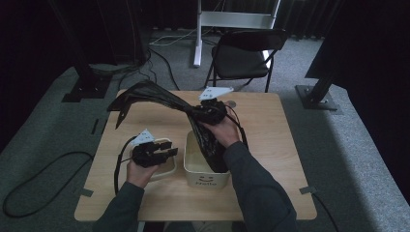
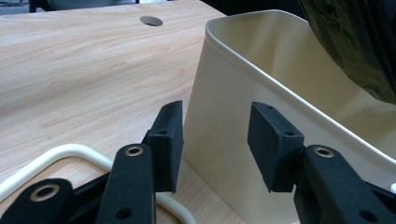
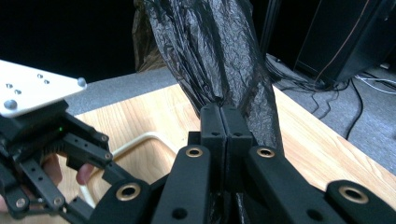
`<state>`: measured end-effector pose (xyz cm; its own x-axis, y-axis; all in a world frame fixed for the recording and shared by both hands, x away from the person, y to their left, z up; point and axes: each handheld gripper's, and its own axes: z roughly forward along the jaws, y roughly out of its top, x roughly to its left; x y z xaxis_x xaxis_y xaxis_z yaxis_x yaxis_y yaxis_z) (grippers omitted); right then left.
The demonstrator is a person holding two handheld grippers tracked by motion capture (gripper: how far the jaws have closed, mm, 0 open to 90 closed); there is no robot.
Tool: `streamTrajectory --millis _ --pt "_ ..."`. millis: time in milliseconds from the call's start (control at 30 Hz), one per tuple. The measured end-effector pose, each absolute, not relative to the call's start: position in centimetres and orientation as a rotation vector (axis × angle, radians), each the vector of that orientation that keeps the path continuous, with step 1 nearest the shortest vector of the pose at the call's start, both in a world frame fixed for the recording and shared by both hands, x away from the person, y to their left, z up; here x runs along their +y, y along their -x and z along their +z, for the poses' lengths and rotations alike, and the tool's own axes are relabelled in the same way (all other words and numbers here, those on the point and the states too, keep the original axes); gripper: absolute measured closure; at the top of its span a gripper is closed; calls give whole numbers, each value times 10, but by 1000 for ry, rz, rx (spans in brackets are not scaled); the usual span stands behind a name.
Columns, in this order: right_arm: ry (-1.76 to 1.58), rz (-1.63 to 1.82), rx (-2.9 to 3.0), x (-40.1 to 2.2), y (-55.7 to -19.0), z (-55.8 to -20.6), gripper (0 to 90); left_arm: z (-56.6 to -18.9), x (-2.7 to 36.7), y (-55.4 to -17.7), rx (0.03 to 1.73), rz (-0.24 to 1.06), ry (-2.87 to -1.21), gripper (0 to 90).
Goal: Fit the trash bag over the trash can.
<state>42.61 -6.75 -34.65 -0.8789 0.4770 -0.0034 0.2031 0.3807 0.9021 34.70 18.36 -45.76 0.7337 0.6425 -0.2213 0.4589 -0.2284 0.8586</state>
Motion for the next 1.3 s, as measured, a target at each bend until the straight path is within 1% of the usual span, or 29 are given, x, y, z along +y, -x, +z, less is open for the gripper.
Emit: streamTrajectory --millis 700,1300 --pt "-617 1471 2370 -107 -415 -354 897 -457 184 -346 853 213 -1870 560" --pt "-613 1469 2358 -140 -392 -371 897 -455 184 -344 848 208 -1855 560"
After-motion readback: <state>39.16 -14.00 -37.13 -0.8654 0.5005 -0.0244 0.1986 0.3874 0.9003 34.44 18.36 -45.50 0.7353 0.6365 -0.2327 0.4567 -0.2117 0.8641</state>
